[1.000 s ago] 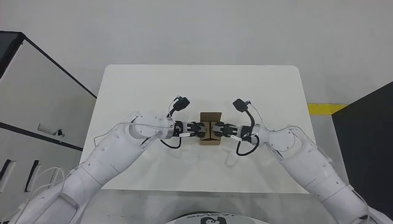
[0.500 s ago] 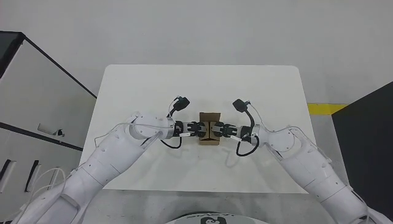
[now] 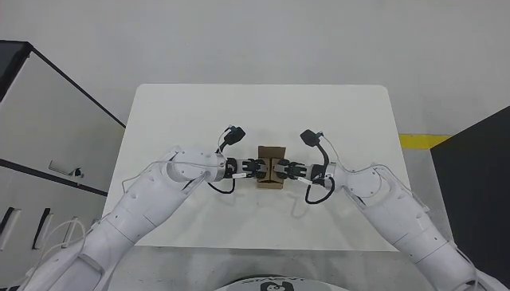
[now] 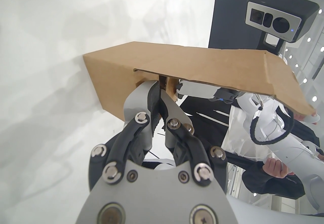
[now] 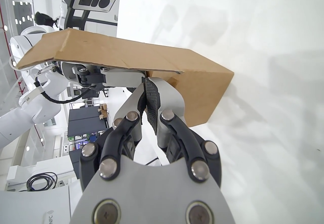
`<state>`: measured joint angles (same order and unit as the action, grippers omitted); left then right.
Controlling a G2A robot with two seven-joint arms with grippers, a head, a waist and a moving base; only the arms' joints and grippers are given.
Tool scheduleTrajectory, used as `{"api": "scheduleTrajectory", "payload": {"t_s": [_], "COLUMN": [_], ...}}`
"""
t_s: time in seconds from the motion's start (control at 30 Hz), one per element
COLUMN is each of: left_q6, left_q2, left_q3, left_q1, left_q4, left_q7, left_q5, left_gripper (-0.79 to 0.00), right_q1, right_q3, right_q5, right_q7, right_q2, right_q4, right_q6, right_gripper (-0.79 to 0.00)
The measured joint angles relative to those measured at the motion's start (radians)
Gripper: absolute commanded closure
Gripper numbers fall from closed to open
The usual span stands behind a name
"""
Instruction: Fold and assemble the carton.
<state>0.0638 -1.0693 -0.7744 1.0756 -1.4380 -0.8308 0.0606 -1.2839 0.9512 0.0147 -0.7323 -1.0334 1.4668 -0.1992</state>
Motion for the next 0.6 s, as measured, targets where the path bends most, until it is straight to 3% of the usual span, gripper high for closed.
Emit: {"api": "scheduleTrajectory", "payload": {"t_s": [0.6], "left_q6": [0.004], "left_q2": [0.000], "left_q3": [-0.028], "left_q1": [0.024], "left_q4": [-0.017], "left_q7": [-0.014], "left_q5": [-0.021], "left_gripper": [0.000], "right_q1": [-0.016], "right_q3": [0.012], "right_q5": [0.004], "right_q7": [-0.007], "right_q2": [-0.003], "right_q4": [0.007], "right_q6": [0.003], "right_gripper": [0.000]}}
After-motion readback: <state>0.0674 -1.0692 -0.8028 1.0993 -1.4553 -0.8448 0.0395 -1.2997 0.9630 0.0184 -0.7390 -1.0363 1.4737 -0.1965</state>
